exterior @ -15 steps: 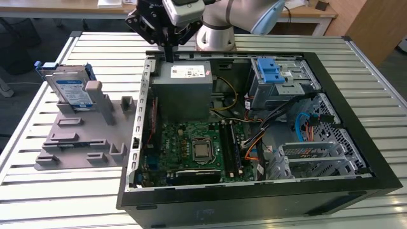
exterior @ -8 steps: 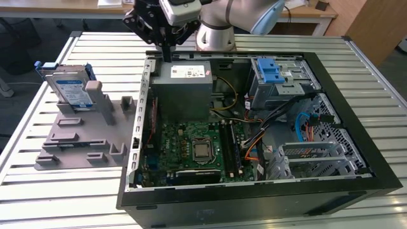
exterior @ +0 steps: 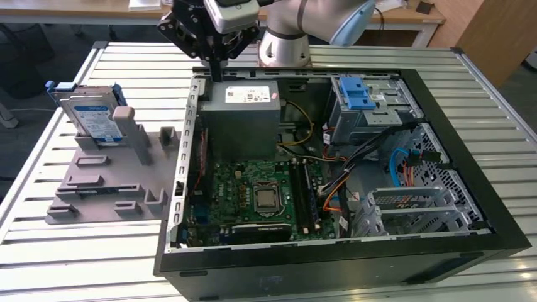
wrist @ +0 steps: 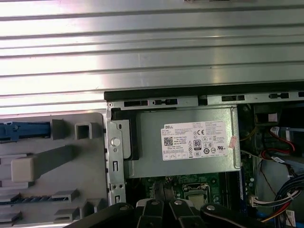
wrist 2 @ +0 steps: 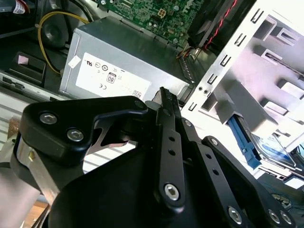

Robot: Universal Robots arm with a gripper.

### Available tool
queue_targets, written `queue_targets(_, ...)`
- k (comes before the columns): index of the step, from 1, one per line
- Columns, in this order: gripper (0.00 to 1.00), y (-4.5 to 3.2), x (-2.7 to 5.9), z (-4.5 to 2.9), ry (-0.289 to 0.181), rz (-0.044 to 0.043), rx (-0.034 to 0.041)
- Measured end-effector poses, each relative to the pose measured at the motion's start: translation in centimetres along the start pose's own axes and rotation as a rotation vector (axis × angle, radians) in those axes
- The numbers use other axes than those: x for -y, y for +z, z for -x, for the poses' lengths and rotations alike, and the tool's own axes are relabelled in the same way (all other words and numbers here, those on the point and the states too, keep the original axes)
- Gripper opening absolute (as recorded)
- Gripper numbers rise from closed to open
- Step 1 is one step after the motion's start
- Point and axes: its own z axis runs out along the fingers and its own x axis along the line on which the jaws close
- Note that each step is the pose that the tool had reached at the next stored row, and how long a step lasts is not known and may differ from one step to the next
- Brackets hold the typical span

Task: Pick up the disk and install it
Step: 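Reach for the disk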

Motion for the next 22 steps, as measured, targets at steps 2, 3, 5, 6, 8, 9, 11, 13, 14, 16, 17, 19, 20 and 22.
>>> queue_targets(2, 0.11, 0.00, -0.01, -0.16, 0.000, 0.0000, 0.0000)
queue_targets(3, 0.11, 0.00, -0.01, -0.23, 0.000, 0.0000, 0.0000)
queue_targets(5, 0.11, 0.00, -0.01, -0.40, 0.000, 0.0000, 0.0000)
queue_targets(6, 0.11, 0.00, -0.01, -0.48, 0.000, 0.0000, 0.0000)
queue_targets(8, 0.11, 0.00, -0.02, -0.64, 0.000, 0.0000, 0.0000)
queue_targets(9, 0.11, 0.00, -0.02, -0.71, 0.000, 0.0000, 0.0000)
queue_targets(11, 0.11, 0.01, -0.02, -0.87, 0.000, 0.0000, 0.0000)
queue_targets(13, 0.11, 0.01, -0.03, -1.02, 0.000, 0.0000, 0.0000)
queue_targets(14, 0.11, 0.01, -0.03, -1.10, 0.000, 0.0000, 0.0000)
queue_targets(16, 0.11, 0.01, -0.04, -1.26, 0.000, 0.0000, 0.0000)
queue_targets(17, 0.11, 0.01, -0.05, -1.34, 0.000, 0.0000, 0.0000)
queue_targets(19, 0.11, 0.01, -0.06, -1.49, 0.000, 0.0000, -0.0001)
queue_targets(20, 0.11, 0.01, -0.06, -1.57, 0.000, 0.0000, 0.0000)
queue_targets(22, 0.11, 0.01, -0.07, -1.75, 0.000, -0.0001, -0.0001)
